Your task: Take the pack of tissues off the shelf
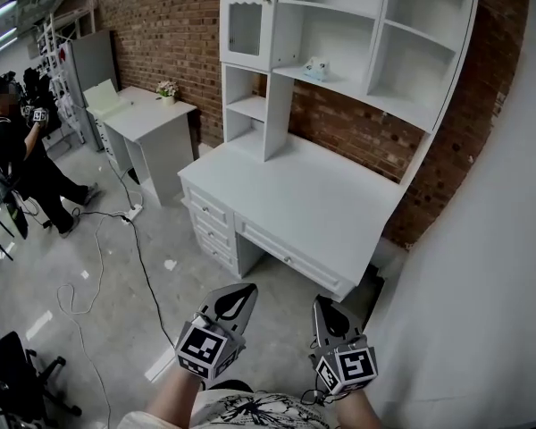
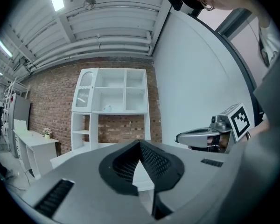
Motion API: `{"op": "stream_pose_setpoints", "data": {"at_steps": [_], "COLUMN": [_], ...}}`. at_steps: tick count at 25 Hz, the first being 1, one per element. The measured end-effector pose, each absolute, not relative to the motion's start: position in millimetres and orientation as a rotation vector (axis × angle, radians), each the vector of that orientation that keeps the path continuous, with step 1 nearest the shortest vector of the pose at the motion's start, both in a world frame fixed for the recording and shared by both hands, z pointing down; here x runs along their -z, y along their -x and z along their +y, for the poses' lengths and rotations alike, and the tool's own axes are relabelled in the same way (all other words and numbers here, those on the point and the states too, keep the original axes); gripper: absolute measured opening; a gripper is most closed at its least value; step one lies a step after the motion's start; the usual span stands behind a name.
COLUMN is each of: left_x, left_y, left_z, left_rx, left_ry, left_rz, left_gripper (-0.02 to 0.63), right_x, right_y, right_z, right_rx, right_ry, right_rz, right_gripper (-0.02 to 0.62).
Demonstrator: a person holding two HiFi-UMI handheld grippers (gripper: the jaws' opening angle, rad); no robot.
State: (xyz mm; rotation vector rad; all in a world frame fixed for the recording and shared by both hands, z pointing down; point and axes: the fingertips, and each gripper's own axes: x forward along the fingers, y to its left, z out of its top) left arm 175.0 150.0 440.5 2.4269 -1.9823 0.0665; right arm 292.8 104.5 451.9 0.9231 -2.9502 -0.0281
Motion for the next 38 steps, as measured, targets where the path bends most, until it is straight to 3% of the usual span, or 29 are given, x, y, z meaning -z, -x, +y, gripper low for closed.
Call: {"op": "stream_pose_setpoints", "data": {"at_steps": [9, 29, 38], "left_x": [-451.6, -424.6, -445.6], "left_y": [-135.9, 118.1, 168.7], "left_z": [117.4, -62.2, -127.3], "left_rx": [-0.122, -0.088, -0.057], "left_ry": [-2.398, -2.580, -2.545], "left_rz": [-2.041, -1.834, -1.811], "left_gripper": [0.014, 0.014, 0.014], "right_x": [-462.7, -434.6, -442.6], "right_y": [-257.2, -14.6, 34.5], "right_z": [60.1, -99.8, -160.8], "right_rx": [-0.053, 0.052, 0.111], "right_ry": [-0.924, -1.210, -1.207], "right_rz": [-2.938, -2.835, -2.785], "right_gripper": [0.006, 0.006, 0.008]}}
